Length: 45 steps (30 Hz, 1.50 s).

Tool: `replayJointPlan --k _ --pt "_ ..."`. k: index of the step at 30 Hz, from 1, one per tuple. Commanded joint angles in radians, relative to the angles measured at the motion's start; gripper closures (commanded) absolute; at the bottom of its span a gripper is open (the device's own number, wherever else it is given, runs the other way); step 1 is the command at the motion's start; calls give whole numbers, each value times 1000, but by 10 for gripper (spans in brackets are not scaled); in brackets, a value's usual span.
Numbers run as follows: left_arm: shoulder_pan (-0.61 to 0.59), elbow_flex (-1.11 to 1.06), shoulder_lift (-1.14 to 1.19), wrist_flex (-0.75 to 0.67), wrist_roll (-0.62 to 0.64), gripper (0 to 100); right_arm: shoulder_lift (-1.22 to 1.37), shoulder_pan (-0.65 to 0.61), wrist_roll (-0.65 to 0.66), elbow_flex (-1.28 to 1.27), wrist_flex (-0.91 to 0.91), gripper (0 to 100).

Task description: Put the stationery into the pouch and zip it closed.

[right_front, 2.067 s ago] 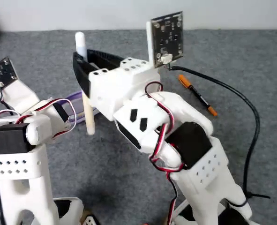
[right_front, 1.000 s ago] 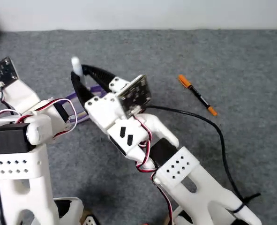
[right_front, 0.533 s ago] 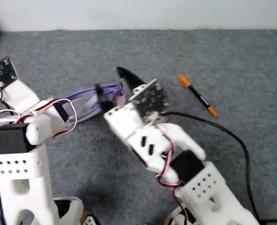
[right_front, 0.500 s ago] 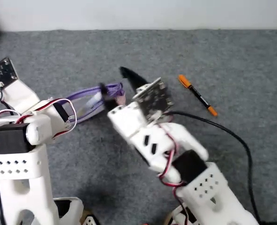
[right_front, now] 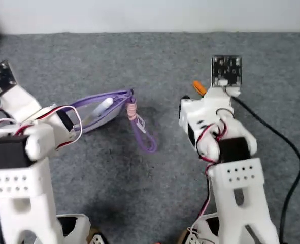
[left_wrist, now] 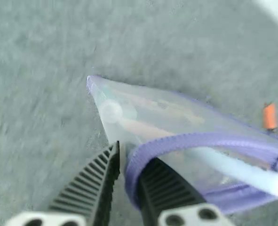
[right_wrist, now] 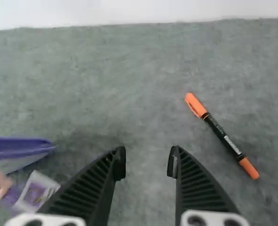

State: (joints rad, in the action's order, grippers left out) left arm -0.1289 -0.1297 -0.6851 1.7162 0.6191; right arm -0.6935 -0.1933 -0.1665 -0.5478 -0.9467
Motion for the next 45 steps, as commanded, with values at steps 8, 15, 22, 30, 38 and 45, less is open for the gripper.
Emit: replayJointPlan --k 8,15,22,30,38,45 --pt "-38 -197 -157 -157 11 987 331 183 -12 245 -5 853" --pt "-34 -136 -195 -81 12 987 605 246 -12 503 -102 853" --pt "-41 -288 -166 -112 11 987 831 246 -12 790 -252 853" --pt "-9 -35 -258 -2 11 987 969 246 -71 982 -414 853" --pt "-9 -291 -206 -28 12 987 983 243 -77 999 -421 853" --pt "-63 -222 -77 6 11 987 981 243 -77 999 -415 853"
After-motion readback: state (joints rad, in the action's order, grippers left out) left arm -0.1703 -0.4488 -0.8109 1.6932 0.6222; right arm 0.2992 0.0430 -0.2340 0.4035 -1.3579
